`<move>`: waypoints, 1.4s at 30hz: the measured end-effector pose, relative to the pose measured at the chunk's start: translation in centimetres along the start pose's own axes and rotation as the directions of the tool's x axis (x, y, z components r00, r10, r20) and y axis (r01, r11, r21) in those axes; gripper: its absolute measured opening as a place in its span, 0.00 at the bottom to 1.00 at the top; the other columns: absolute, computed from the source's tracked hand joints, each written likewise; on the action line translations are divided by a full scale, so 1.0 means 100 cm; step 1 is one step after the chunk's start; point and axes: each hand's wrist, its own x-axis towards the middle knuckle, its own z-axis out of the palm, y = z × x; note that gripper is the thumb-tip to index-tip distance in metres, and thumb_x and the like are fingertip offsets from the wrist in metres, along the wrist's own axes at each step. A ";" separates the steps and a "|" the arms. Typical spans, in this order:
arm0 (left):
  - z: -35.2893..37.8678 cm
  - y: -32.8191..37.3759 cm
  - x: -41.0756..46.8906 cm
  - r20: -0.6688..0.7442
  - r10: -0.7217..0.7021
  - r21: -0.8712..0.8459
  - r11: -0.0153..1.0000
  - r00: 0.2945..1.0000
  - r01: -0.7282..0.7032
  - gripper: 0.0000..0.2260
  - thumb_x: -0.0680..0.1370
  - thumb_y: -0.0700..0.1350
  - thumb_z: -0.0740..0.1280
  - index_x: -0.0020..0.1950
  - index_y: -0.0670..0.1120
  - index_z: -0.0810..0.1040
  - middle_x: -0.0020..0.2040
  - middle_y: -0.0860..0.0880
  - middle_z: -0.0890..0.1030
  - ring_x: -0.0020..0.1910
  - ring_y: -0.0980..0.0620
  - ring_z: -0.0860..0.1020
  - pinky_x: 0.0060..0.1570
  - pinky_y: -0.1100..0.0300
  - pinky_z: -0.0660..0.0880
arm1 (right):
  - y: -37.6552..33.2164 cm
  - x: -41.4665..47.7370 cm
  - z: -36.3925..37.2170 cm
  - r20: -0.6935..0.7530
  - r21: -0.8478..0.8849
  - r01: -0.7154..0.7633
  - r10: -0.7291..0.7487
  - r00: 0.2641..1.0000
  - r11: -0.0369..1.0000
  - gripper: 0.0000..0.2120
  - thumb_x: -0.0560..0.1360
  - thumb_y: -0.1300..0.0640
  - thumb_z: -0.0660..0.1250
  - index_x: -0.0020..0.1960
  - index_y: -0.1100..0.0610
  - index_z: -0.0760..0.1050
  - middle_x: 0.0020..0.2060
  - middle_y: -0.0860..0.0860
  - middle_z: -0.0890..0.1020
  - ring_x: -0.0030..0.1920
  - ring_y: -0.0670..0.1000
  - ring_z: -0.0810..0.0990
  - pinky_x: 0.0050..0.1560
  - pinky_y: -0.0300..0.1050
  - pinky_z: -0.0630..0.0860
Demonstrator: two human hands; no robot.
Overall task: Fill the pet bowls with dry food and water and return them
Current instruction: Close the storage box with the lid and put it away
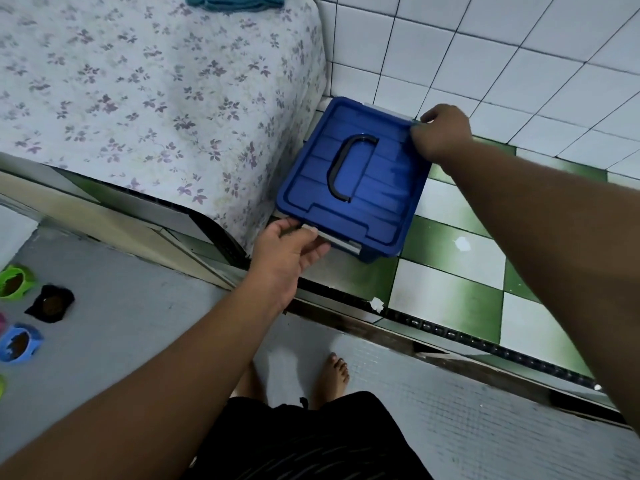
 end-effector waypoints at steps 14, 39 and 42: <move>-0.004 -0.010 0.009 0.102 0.036 0.000 0.999 0.994 -0.036 0.13 0.76 0.31 0.70 0.60 0.37 0.75 0.45 0.42 0.84 0.43 0.47 0.85 0.43 0.59 0.83 | -0.026 0.025 0.008 0.194 -0.101 0.126 -0.105 0.975 0.987 0.16 0.77 0.61 0.68 0.64 0.62 0.78 0.61 0.59 0.79 0.61 0.58 0.78 0.57 0.43 0.73; 0.026 -0.024 0.006 0.038 -0.017 0.047 0.999 0.999 0.015 0.19 0.70 0.45 0.75 0.57 0.37 0.79 0.46 0.41 0.87 0.41 0.46 0.86 0.39 0.58 0.83 | -0.005 0.023 0.022 0.049 0.028 0.236 -0.237 0.970 0.971 0.13 0.76 0.53 0.70 0.57 0.58 0.80 0.55 0.55 0.81 0.50 0.47 0.76 0.51 0.35 0.69; 0.029 -0.025 0.002 0.012 -0.019 0.051 0.999 1.000 0.019 0.17 0.76 0.43 0.73 0.62 0.37 0.76 0.50 0.39 0.86 0.44 0.44 0.87 0.40 0.57 0.83 | -0.003 0.025 0.022 0.067 0.004 0.227 -0.227 0.972 0.974 0.11 0.76 0.51 0.68 0.56 0.55 0.78 0.52 0.51 0.81 0.52 0.51 0.79 0.57 0.43 0.75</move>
